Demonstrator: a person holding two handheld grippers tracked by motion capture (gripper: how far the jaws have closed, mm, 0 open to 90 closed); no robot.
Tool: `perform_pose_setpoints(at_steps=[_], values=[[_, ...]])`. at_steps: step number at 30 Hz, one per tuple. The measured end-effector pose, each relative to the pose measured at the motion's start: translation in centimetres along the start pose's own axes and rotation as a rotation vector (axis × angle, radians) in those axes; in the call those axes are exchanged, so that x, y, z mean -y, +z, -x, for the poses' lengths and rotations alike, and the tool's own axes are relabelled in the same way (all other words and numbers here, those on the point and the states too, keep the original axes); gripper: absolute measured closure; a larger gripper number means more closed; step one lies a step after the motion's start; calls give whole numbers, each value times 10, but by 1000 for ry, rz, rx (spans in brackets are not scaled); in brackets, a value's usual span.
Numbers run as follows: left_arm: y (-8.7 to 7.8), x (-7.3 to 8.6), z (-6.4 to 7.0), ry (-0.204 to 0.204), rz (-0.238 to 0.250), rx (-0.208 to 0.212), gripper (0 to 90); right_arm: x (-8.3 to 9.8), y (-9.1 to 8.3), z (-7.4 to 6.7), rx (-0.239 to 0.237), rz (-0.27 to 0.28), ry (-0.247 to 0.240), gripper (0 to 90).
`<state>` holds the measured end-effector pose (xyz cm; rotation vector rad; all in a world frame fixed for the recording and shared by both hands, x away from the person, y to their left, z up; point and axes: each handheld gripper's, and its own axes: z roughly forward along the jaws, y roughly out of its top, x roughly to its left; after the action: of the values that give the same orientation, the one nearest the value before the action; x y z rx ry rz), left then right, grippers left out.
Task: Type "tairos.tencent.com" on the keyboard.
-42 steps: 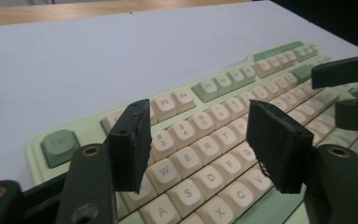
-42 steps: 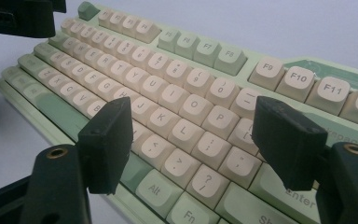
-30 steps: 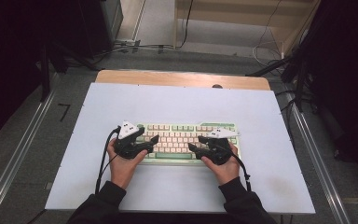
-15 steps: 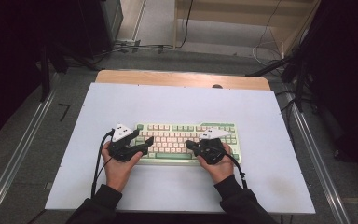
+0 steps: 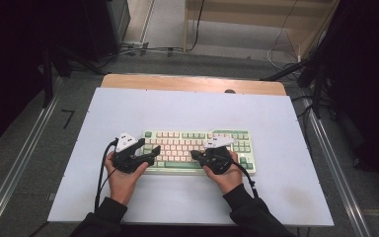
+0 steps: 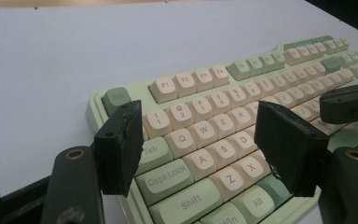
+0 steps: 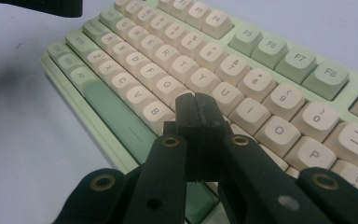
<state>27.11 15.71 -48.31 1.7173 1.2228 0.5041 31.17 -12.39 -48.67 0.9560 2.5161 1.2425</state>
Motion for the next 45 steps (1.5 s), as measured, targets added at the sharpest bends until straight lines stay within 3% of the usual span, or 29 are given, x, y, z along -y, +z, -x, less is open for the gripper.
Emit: perform_pose_setpoints(at_steps=[15,45], values=[[-4,1,-2,-13,4,-8,331,-2,9,-5,-19,-23,-20,876],[-3,1,-2,-13,1,1,331,-2,10,-7,-15,-23,-20,876]])
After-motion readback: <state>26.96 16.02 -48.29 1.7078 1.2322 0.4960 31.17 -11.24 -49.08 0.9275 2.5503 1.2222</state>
